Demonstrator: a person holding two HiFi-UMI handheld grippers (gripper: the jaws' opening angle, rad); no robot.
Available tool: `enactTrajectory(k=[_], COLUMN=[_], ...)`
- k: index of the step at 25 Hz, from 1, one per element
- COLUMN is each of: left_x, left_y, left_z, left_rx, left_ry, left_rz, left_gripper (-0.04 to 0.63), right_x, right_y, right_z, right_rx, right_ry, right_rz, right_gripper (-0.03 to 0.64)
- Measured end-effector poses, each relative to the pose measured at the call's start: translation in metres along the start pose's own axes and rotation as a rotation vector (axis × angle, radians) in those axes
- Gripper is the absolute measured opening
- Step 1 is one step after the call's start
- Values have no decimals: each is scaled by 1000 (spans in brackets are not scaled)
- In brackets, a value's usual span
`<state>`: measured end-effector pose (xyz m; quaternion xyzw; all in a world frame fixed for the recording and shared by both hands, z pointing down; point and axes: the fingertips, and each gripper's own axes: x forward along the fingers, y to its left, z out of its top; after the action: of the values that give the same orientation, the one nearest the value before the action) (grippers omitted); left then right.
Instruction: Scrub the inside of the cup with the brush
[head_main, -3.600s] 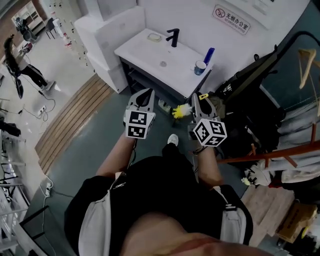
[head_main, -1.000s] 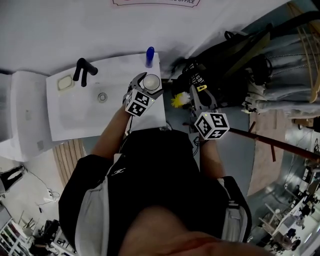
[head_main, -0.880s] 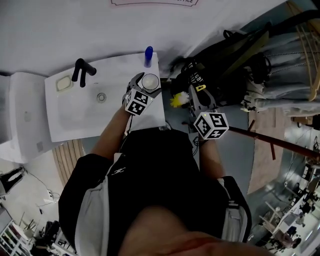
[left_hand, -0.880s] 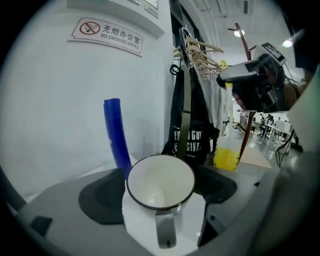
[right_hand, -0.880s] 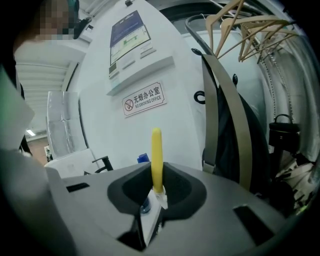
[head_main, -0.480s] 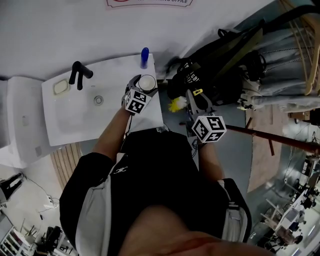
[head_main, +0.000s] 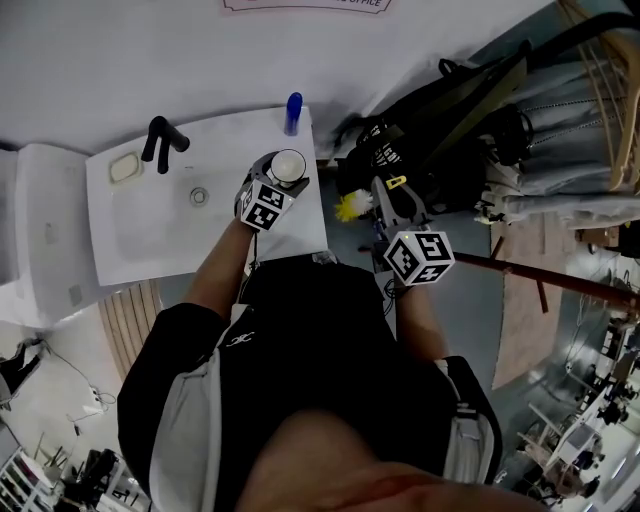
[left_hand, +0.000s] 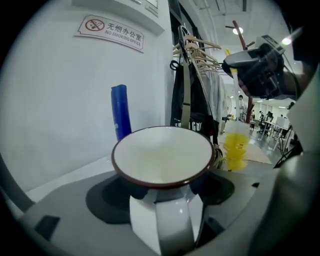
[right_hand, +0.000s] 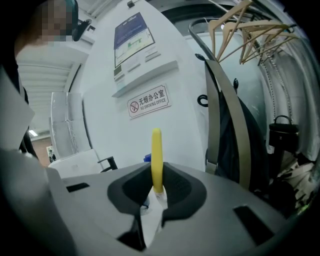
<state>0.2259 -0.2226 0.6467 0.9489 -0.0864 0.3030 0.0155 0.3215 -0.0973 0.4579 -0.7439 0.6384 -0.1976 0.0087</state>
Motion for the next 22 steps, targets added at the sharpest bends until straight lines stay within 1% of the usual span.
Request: enactTrajectory(k=[5,9,15,22], left_x=[-27,-54,-100,-153], left_y=[17,37,71,106], left_z=[5,-6,-42,-92], left_rx=[-25,-40,-98,-182], left_ry=[-27,-19,6,63], left_rz=[40,89,181,288], left_gripper=[396,396,396,396], right_x=[14,32,68,113], right_y=[15,39,94,169], right_z=[21,34,42,36], right_rx=[-4,-18,-43,-67], right_ry=[-36,-55,-56,-21], right_rz=[59,134,278,444], right_gripper=[57,57,57,57])
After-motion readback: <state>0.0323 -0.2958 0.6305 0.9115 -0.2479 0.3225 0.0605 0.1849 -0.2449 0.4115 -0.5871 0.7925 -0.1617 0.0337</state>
